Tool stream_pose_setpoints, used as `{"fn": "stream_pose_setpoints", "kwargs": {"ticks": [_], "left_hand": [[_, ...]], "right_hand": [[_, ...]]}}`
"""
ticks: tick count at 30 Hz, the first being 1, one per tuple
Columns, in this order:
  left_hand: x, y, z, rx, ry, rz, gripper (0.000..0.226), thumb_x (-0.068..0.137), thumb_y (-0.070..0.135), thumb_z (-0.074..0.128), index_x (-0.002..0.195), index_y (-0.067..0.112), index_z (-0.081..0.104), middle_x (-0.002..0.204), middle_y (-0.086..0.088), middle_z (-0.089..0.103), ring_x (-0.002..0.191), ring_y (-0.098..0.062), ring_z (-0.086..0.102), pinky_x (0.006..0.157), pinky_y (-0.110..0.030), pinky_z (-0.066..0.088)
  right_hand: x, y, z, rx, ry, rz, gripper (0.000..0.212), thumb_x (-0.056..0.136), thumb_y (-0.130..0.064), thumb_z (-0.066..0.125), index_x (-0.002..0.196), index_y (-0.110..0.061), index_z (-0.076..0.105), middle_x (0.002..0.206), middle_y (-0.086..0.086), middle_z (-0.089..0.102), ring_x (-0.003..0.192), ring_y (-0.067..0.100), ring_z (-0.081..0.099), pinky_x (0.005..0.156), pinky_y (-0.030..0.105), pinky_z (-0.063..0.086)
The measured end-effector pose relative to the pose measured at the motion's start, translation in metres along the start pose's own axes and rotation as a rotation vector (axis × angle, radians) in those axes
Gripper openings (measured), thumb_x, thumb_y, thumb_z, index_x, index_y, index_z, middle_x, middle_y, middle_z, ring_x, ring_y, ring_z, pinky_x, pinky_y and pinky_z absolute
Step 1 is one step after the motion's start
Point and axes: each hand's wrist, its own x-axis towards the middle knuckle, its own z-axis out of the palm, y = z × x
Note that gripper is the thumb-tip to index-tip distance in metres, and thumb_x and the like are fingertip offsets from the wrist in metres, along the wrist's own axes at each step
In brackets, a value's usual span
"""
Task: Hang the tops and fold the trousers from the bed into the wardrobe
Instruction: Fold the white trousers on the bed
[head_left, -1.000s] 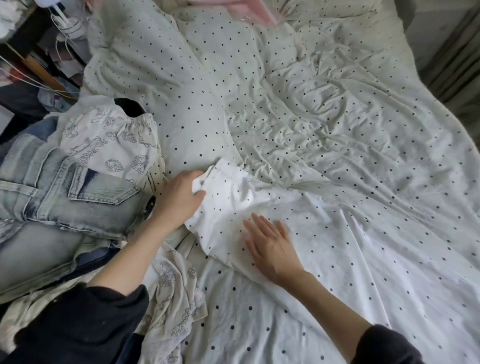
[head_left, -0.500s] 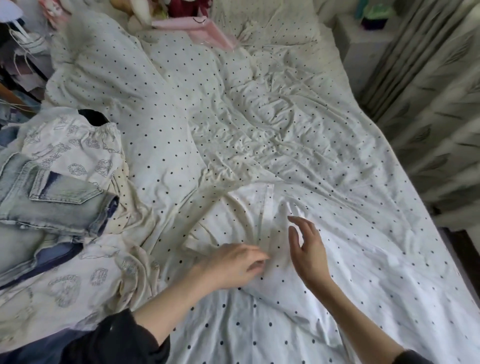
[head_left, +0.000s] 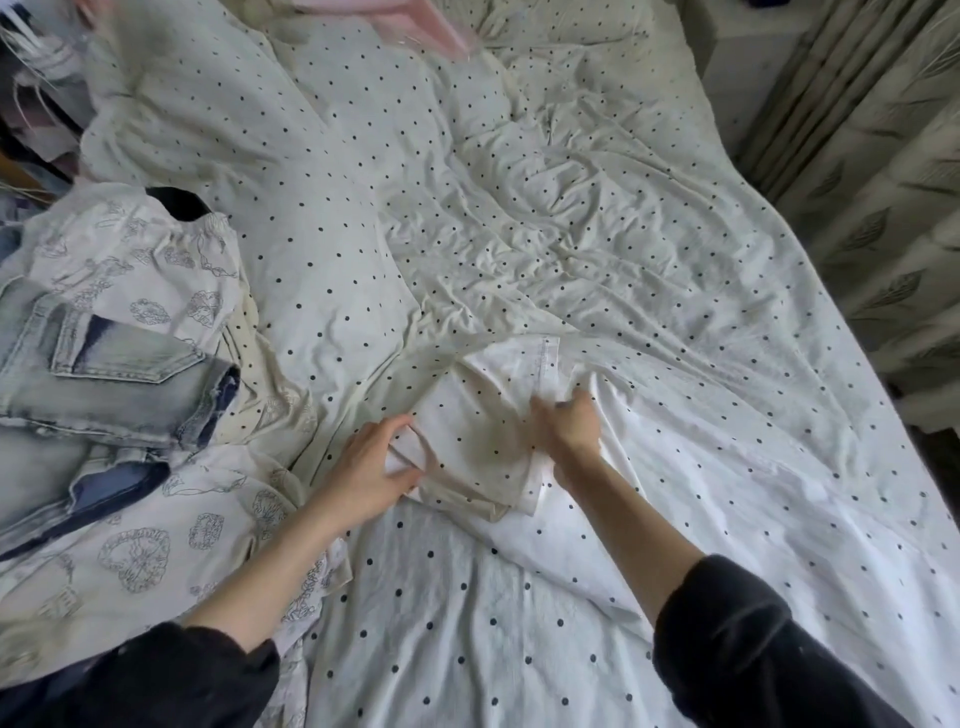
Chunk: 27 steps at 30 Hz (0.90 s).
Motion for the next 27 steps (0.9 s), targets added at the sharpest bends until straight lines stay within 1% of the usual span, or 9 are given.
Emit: {"fn": "stream_pose_setpoints", "kwargs": {"ticks": [2,4,8,11,14,17,19,22,27], "left_hand": [[0.003,0.004,-0.005,-0.084,-0.021,-0.039,0.056,0.087,0.015,0.057,0.138,0.029,0.036,0.139,0.002,0.038,0.132,-0.017,0.033,0.108,-0.037,0.03],[0.006,0.007,-0.009,-0.194,-0.005,-0.077,0.043,0.089,0.014,0.052,0.129,0.027,0.047,0.126,0.007,0.046,0.119,-0.012,0.044,0.095,-0.031,0.037],[0.01,0.016,-0.012,-0.264,0.101,-0.105,0.021,0.093,0.037,0.052,0.107,0.022,0.055,0.101,0.012,0.056,0.095,-0.006,0.054,0.08,-0.026,0.041],[0.015,0.022,-0.013,-0.247,0.078,-0.122,0.035,0.089,0.035,0.06,0.117,0.016,0.049,0.108,0.005,0.054,0.101,-0.013,0.053,0.083,-0.026,0.039],[0.021,0.036,-0.015,-0.232,0.007,-0.146,0.037,0.087,0.024,0.065,0.12,0.013,0.052,0.103,0.002,0.055,0.101,-0.018,0.055,0.084,-0.027,0.041],[0.025,0.04,-0.019,-0.295,-0.016,-0.199,0.019,0.083,0.009,0.067,0.102,0.009,0.063,0.087,-0.002,0.065,0.088,-0.023,0.062,0.08,-0.031,0.047],[0.023,0.042,-0.021,-0.364,-0.034,-0.225,0.014,0.082,0.004,0.066,0.096,0.006,0.066,0.087,-0.009,0.067,0.083,-0.023,0.063,0.074,-0.029,0.046],[0.012,0.055,-0.025,-0.406,-0.025,-0.185,0.01,0.084,0.001,0.062,0.09,0.008,0.065,0.083,-0.008,0.065,0.076,-0.02,0.059,0.064,-0.026,0.042],[-0.018,0.102,-0.028,-0.363,0.067,-0.005,0.02,0.086,0.0,0.054,0.099,0.013,0.063,0.089,-0.003,0.066,0.079,-0.016,0.059,0.067,-0.025,0.042]], "right_hand": [[0.002,-0.007,-0.002,0.023,-0.009,0.11,0.01,0.083,-0.007,0.059,0.09,-0.006,0.051,0.069,0.008,0.053,0.06,0.02,0.05,0.05,0.022,0.043],[0.001,-0.009,-0.007,0.018,-0.057,0.2,0.018,0.079,-0.001,0.06,0.065,-0.007,0.051,0.058,0.006,0.048,0.051,0.019,0.045,0.048,0.024,0.037],[-0.017,-0.003,-0.022,0.002,-0.055,0.158,0.022,0.074,0.002,0.057,0.056,-0.008,0.049,0.052,0.007,0.049,0.05,0.022,0.045,0.047,0.027,0.035],[-0.033,0.014,-0.038,0.03,-0.015,0.13,0.013,0.073,0.002,0.056,0.063,-0.007,0.053,0.057,0.01,0.053,0.057,0.024,0.053,0.058,0.034,0.043],[-0.037,0.027,-0.048,-0.092,0.015,0.013,0.019,0.081,-0.006,0.056,0.099,-0.012,0.055,0.094,0.01,0.058,0.073,0.022,0.056,0.064,0.031,0.045],[-0.045,0.032,-0.042,-0.563,0.204,-0.549,0.048,0.087,-0.02,0.06,0.132,-0.011,0.046,0.132,0.011,0.047,0.116,0.03,0.048,0.093,0.038,0.041],[-0.049,0.04,-0.033,-0.88,0.135,-0.808,0.053,0.091,-0.037,0.05,0.139,-0.016,0.041,0.146,0.012,0.038,0.135,0.031,0.035,0.107,0.046,0.032],[-0.051,0.056,-0.032,-1.064,-0.232,-0.736,0.053,0.098,-0.043,0.034,0.147,-0.025,0.021,0.158,0.005,0.008,0.146,0.022,0.002,0.117,0.043,0.005],[-0.063,0.058,-0.074,-0.568,-0.251,-0.573,0.051,0.1,-0.022,0.04,0.148,-0.024,0.025,0.158,0.0,0.011,0.142,0.018,0.024,0.112,0.028,0.02]]}}
